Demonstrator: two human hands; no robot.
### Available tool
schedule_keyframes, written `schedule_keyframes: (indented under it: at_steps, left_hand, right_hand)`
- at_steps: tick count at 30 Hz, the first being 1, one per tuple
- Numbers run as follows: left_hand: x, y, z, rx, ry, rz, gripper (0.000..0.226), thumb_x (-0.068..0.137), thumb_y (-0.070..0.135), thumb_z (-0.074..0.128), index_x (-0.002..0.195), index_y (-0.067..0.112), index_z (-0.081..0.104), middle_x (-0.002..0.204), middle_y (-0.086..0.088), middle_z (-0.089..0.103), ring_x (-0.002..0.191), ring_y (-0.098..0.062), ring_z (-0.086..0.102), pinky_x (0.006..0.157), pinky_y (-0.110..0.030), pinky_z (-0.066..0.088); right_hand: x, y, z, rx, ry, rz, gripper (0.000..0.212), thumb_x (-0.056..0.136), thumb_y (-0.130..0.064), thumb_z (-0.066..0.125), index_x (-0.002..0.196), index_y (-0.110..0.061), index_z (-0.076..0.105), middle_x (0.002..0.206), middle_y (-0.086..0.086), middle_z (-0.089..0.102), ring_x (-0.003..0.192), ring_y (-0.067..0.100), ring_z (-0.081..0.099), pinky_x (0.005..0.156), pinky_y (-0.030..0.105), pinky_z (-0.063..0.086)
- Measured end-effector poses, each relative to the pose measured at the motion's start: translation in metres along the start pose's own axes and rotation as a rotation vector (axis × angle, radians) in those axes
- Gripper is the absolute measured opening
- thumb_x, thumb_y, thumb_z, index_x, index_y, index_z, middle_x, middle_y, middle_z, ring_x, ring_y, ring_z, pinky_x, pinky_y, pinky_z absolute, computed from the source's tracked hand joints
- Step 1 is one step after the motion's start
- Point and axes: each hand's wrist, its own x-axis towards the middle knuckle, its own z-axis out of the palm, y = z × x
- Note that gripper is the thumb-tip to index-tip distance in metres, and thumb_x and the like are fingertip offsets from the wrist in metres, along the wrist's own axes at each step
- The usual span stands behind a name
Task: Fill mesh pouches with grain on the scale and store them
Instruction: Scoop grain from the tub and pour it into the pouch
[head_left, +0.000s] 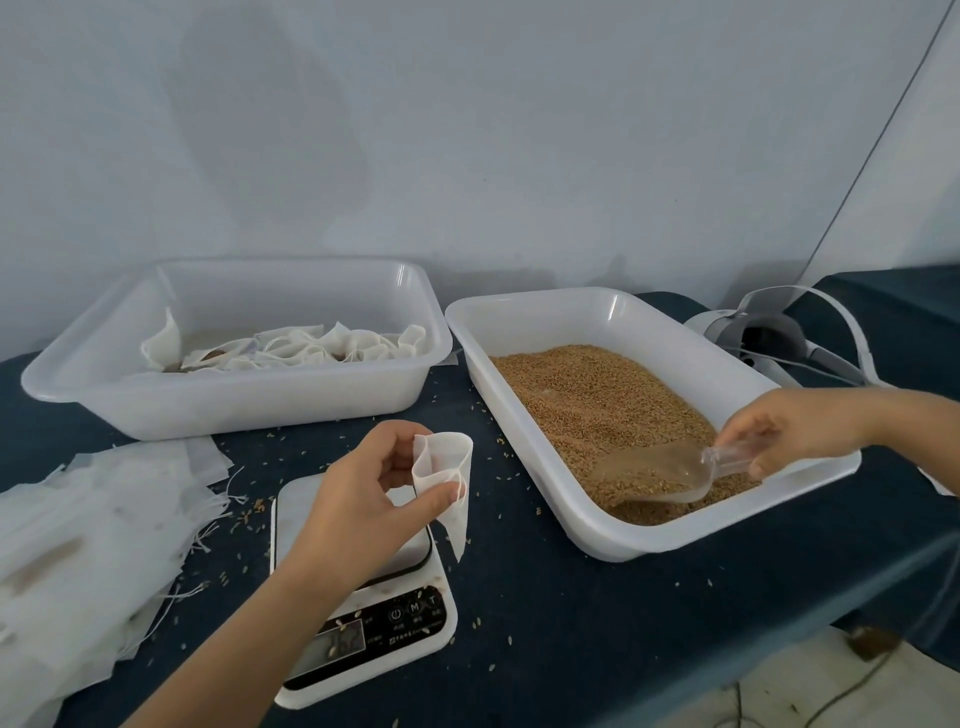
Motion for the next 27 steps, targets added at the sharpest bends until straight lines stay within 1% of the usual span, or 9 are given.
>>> schedule_keyframes:
  at_steps: [1,4,7,11,13,15,19,21,27]
  left_hand:
    - [0.000,0.000,0.000,0.000,-0.003,-0.001,0.035,0.069,0.029,0.078,0.096,0.037,0.057,0.090,0.026,0.064,0.085,0.005,0.062,0.062,-0.009,0.048]
    - [-0.002,0.000,0.000,0.013,0.001,0.001,0.036,0.069,0.029,0.079,0.095,0.039,0.056,0.091,0.031,0.062,0.086,0.009,0.060,0.064,-0.004,0.045]
    - [-0.002,0.000,-0.001,0.020,-0.002,0.000,0.036,0.069,0.031,0.078,0.095,0.040,0.055,0.092,0.033,0.061,0.086,0.010,0.059,0.061,-0.007,0.048]
    - [-0.002,0.001,-0.001,0.017,0.000,0.014,0.036,0.069,0.030,0.079,0.095,0.040,0.056,0.090,0.029,0.063,0.085,0.007,0.061,0.067,-0.003,0.045]
    - [-0.002,0.001,-0.001,0.010,-0.003,0.015,0.035,0.069,0.029,0.079,0.095,0.039,0.056,0.090,0.025,0.065,0.085,0.004,0.062,0.069,-0.004,0.045]
    - [-0.002,0.000,-0.001,0.001,0.001,0.012,0.035,0.069,0.029,0.079,0.095,0.038,0.057,0.090,0.024,0.065,0.085,0.003,0.062,0.069,-0.004,0.045]
    - [-0.003,0.001,-0.001,0.014,-0.013,0.013,0.035,0.070,0.031,0.078,0.095,0.040,0.055,0.091,0.030,0.062,0.086,0.006,0.060,0.067,-0.004,0.045]
    - [-0.003,0.001,-0.001,0.010,-0.013,0.012,0.035,0.070,0.031,0.078,0.095,0.040,0.055,0.090,0.028,0.063,0.086,0.005,0.061,0.067,-0.004,0.046]
    - [-0.002,0.002,0.001,-0.001,-0.014,0.014,0.035,0.070,0.030,0.078,0.096,0.038,0.056,0.090,0.025,0.064,0.085,0.004,0.062,0.067,-0.008,0.048]
  right_hand:
    - [-0.001,0.002,0.000,0.022,0.013,0.007,0.032,0.082,-0.018,0.074,0.107,-0.036,0.066,0.108,-0.021,0.068,0.104,-0.004,0.060,0.099,0.021,0.043]
    - [-0.002,0.005,-0.002,0.057,0.033,0.008,0.034,0.081,-0.020,0.075,0.110,-0.034,0.065,0.110,-0.021,0.067,0.105,-0.003,0.061,0.101,0.024,0.042]
    - [-0.002,0.004,-0.003,0.099,0.031,-0.005,0.034,0.082,-0.018,0.074,0.112,-0.032,0.065,0.112,-0.019,0.067,0.106,-0.001,0.061,0.101,0.025,0.042]
    - [-0.002,0.006,-0.006,0.095,0.048,-0.001,0.034,0.082,-0.018,0.073,0.111,-0.032,0.065,0.111,-0.019,0.068,0.106,-0.001,0.061,0.099,0.022,0.043]
    - [-0.004,0.009,-0.008,0.083,0.057,0.001,0.033,0.082,-0.019,0.073,0.111,-0.033,0.065,0.110,-0.021,0.068,0.106,-0.002,0.061,0.098,0.021,0.042]
    - [-0.004,0.011,-0.008,0.077,0.053,0.006,0.034,0.082,-0.020,0.074,0.111,-0.033,0.065,0.111,-0.023,0.067,0.106,-0.003,0.061,0.099,0.021,0.042]
    - [-0.004,0.016,-0.006,0.099,0.057,0.003,0.033,0.081,-0.020,0.074,0.110,-0.033,0.066,0.111,-0.021,0.067,0.105,-0.002,0.062,0.099,0.023,0.043]
    - [-0.005,0.017,-0.004,0.093,0.036,0.015,0.033,0.081,-0.020,0.075,0.110,-0.033,0.066,0.110,-0.022,0.068,0.105,-0.002,0.062,0.099,0.022,0.044]
    - [-0.006,0.020,-0.005,0.123,0.049,0.001,0.034,0.081,-0.021,0.074,0.112,-0.031,0.066,0.113,-0.019,0.068,0.107,0.001,0.062,0.100,0.025,0.044]
